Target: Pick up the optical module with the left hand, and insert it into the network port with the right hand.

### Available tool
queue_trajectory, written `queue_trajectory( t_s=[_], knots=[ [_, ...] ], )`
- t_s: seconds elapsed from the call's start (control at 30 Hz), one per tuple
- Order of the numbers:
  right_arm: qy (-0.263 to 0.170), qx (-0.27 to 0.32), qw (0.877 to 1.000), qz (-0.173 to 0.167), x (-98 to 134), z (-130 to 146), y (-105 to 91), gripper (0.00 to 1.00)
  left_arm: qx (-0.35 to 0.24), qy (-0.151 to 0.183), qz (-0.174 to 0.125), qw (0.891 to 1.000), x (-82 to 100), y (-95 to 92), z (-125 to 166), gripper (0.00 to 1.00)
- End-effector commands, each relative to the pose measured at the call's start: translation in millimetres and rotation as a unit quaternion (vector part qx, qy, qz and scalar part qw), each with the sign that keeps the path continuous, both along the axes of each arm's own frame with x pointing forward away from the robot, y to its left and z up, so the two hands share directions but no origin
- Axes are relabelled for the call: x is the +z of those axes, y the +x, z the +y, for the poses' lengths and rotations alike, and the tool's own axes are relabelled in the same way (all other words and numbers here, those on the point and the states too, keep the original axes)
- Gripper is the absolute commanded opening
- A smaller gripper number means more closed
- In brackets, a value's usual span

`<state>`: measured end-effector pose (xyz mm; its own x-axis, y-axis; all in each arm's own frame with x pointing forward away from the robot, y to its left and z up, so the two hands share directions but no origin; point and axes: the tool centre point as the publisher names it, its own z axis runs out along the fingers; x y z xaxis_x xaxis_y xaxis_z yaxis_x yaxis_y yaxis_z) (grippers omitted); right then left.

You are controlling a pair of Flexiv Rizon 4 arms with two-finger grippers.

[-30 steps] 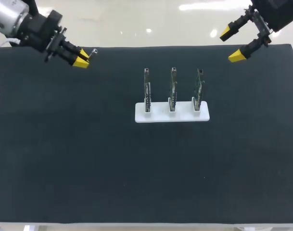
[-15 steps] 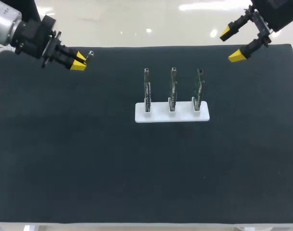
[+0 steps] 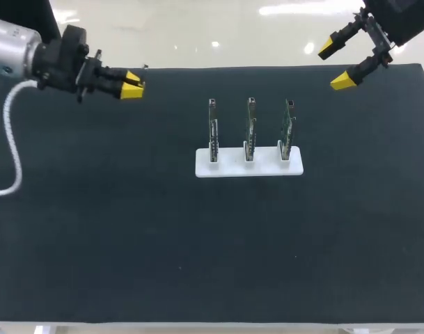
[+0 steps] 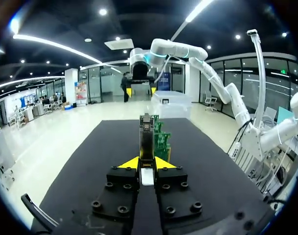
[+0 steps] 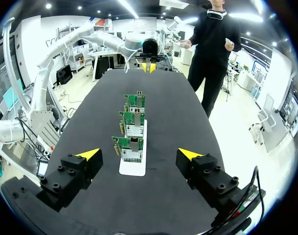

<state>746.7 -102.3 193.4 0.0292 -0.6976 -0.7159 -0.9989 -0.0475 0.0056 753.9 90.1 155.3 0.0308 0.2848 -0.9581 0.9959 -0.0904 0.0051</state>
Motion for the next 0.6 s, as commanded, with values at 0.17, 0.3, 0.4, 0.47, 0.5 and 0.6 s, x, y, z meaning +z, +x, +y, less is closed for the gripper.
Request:
queue_trajectory(
  t_s=[0.17, 0.3, 0.4, 0.47, 0.5, 0.6],
  knots=[
    [0.0, 0.0, 1.0, 0.0, 0.2, 0.3, 0.5, 1.0, 0.03, -0.047, 0.003, 0.998, 6.3, -13.4, -43.6, 0.0],
    [0.0, 0.0, 1.0, 0.0, 0.2, 0.3, 0.5, 1.0, 0.035, -0.061, 0.006, 0.998, 11.5, -17.9, -61.4, 0.0],
    [0.0, 0.0, 1.0, 0.0, 0.2, 0.3, 0.5, 1.0, 0.029, -0.07, 0.004, 0.997, 14.3, -22.5, -74.7, 0.0],
    [0.0, 0.0, 1.0, 0.0, 0.2, 0.3, 0.5, 1.0, 0.028, -0.081, 0.007, 0.996, 17.3, -24.9, -82.5, 0.0],
    [0.0, 0.0, 1.0, 0.0, 0.2, 0.3, 0.5, 1.0, 0.026, -0.086, 0.006, 0.996, 18.9, -26.3, -86.4, 0.0],
    [0.0, 0.0, 1.0, 0.0, 0.2, 0.3, 0.5, 1.0, 0.02, -0.092, 0.005, 0.996, 22.7, -30.1, -98.6, 0.0]
  ],
)
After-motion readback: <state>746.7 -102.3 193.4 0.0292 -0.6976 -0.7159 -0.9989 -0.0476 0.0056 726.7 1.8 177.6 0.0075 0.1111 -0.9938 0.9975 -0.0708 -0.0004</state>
